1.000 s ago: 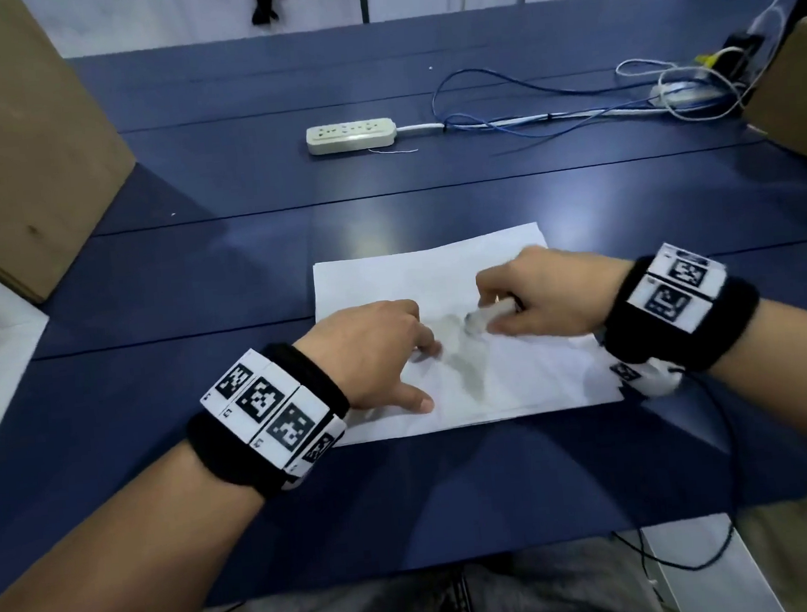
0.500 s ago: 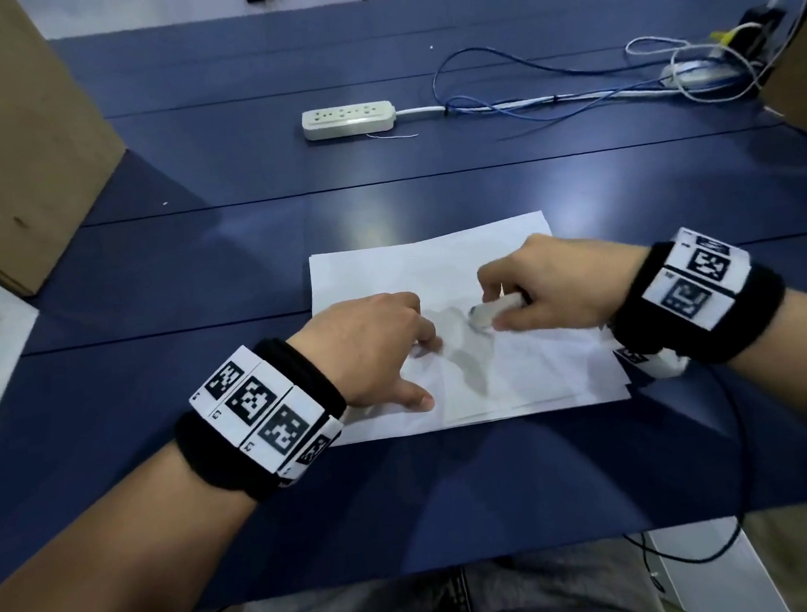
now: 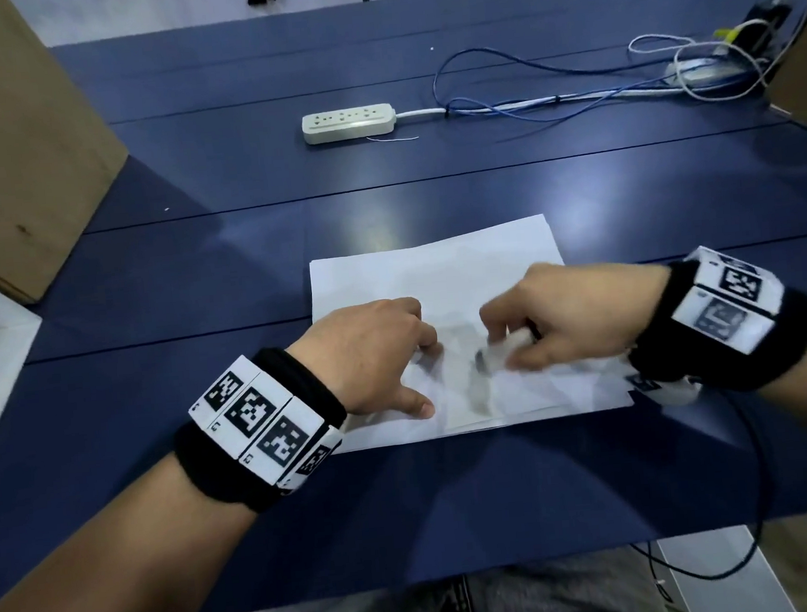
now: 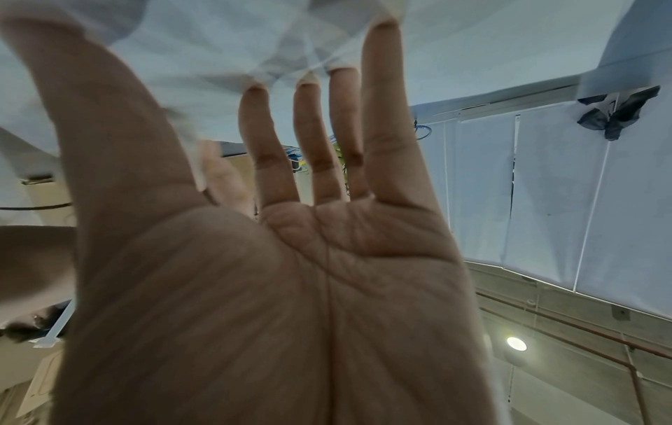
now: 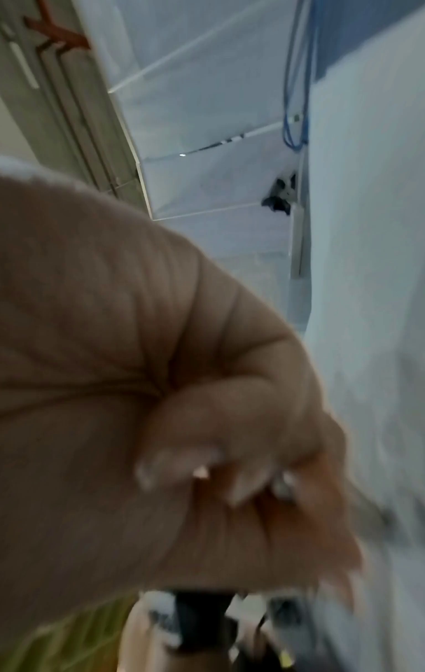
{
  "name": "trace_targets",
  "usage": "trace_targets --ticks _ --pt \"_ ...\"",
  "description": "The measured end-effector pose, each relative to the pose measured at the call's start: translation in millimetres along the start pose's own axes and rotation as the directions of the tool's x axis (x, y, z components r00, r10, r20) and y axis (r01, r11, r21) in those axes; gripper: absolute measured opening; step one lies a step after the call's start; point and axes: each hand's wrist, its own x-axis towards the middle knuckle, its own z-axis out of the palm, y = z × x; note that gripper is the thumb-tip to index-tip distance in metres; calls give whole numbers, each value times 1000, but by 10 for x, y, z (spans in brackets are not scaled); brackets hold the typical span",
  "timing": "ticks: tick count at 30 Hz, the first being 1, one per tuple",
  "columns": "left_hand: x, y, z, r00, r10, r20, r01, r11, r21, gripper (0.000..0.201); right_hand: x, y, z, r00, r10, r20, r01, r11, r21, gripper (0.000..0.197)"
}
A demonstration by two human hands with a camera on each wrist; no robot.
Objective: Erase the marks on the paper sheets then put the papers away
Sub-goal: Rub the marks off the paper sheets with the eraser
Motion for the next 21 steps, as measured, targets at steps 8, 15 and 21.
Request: trace_targets --ticks 8,15,21 --pt "14 13 -26 1000 9 13 -9 1000 25 54 89 37 -72 990 83 -117 -91 994 -62 20" --pt "17 20 -36 1000 4 16 -4 1000 20 50 -90 -92 33 984 -81 161 68 994 89 14" --pt "22 20 -36 1000 1 17 -1 1000 16 49 96 100 -80 987 103 -119 -109 993 -43 22"
